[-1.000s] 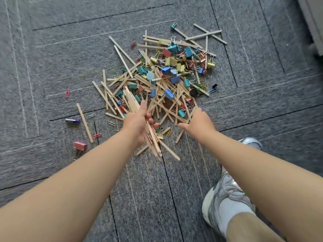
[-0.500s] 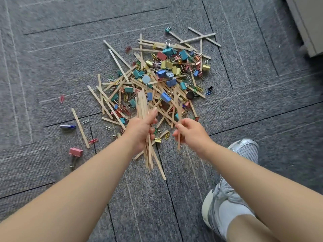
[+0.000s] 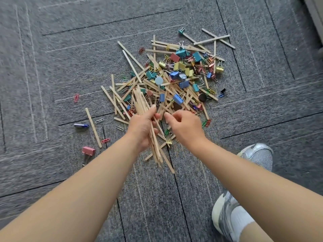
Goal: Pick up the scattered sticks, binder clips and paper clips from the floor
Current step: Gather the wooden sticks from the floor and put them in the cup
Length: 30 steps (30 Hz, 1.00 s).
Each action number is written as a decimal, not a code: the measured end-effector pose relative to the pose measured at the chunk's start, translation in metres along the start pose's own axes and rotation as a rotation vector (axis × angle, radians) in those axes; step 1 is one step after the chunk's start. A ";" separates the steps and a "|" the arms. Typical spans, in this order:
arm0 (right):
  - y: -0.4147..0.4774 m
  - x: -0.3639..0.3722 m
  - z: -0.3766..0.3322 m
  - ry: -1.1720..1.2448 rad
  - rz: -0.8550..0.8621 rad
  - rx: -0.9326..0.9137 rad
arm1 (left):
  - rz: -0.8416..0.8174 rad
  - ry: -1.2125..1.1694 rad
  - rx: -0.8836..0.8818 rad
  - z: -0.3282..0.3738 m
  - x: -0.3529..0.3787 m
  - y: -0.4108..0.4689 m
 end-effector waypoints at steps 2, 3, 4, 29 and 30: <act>0.011 -0.002 0.009 -0.271 0.086 0.047 | 0.047 0.016 -0.002 0.000 -0.010 0.003; 0.016 -0.002 0.016 -0.357 0.061 0.097 | 0.052 0.005 -0.007 0.000 -0.014 0.005; 0.020 -0.001 0.021 -0.404 0.011 0.152 | 0.048 -0.005 -0.018 -0.001 -0.018 0.006; -0.006 0.010 -0.029 0.438 0.144 0.324 | -0.062 -0.025 -0.083 0.014 -0.018 0.000; -0.006 0.009 -0.033 0.452 0.117 0.295 | -0.069 0.012 -0.077 0.014 -0.016 -0.001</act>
Point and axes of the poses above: each hand's wrist, its own y-axis towards the middle knuckle, its own x-axis out of the palm, z = x × y, the point moved 3 cm from there along y, towards the middle knuckle, and after that the axes turned 5 degrees about -x, right-handed, at the moved point
